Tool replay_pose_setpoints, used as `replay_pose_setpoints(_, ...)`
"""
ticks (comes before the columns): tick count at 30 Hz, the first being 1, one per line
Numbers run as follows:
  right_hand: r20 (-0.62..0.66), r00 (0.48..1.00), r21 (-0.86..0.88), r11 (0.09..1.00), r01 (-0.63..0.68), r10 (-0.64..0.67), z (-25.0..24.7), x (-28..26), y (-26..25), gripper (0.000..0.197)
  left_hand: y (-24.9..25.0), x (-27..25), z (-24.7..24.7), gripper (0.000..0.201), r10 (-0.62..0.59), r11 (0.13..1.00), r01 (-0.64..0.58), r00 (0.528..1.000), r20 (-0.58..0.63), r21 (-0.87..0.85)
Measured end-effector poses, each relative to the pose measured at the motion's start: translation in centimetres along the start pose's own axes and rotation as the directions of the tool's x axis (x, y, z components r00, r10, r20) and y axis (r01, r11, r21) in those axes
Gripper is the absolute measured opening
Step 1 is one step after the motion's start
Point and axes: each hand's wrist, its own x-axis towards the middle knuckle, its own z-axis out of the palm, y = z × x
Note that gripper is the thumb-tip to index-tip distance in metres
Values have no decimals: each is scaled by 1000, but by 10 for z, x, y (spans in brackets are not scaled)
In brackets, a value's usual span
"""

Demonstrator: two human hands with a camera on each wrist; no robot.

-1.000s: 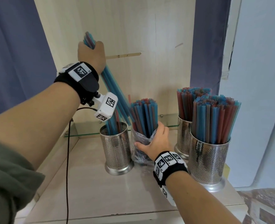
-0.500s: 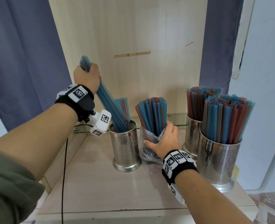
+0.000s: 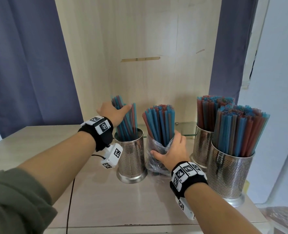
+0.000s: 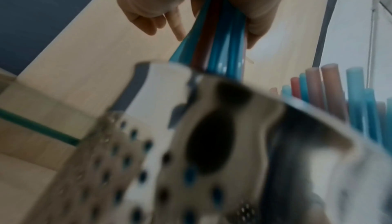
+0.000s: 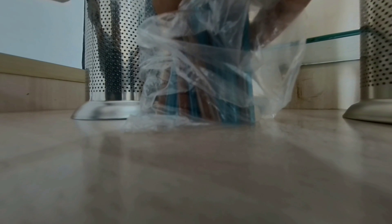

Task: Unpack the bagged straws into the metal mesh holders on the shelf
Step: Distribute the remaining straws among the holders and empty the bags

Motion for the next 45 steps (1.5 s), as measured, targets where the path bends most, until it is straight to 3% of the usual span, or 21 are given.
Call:
replay_pose_setpoints(2, 5, 1000, 0, 1000, 1, -1, 0, 0, 0, 105, 4, 2, 0, 50, 37, 992, -36, 999, -2, 119)
replay_pose_setpoints(7, 10, 1000, -11, 1000, 2, -2, -1, 0, -1, 103, 1, 7, 6, 62, 70, 976, -75, 997, 31, 205)
replay_pose_setpoints(12, 24, 1000, -37, 999, -10, 11, -3, 0, -1, 102, -8, -4, 14, 103, -1, 993, 21, 985, 175, -112)
replay_pose_setpoints(16, 16, 1000, -31, 999, -16, 17, -2, 0, -1, 101, -13, -7, 6, 121, -27, 984, 69, 968, 248, -162)
replay_pose_setpoints(25, 39, 997, -42, 997, -59, 61, -3, 1, -1, 99, -11, -4, -3, 117, 44, 999, -42, 987, 157, -16)
replay_pose_setpoints(30, 41, 997, -47, 997, -65, 67, -4, 0, -3, 97, -7, -5, -3, 120, 31, 993, -61, 958, 284, 96)
replay_pose_setpoints(34, 48, 995, -33, 996, -81, 83, -4, 0, -3, 97, -15, -12, -13, 109, -62, 998, 64, 925, 374, 7)
replay_pose_setpoints(35, 50, 995, -30, 996, -82, 84, -4, 0, -3, 97, -21, -16, -17, 112, -81, 995, 97, 909, 409, -17)
replay_pose_setpoints(39, 49, 995, -30, 996, -84, 86, -5, 0, -3, 94, -47, -40, -24, 165, -79, 996, 84, 836, 543, 15)
replay_pose_setpoints(45, 54, 994, -26, 995, -93, 95, -6, -1, -5, 93, -55, -47, -17, 157, -59, 996, 84, 874, 483, -31)
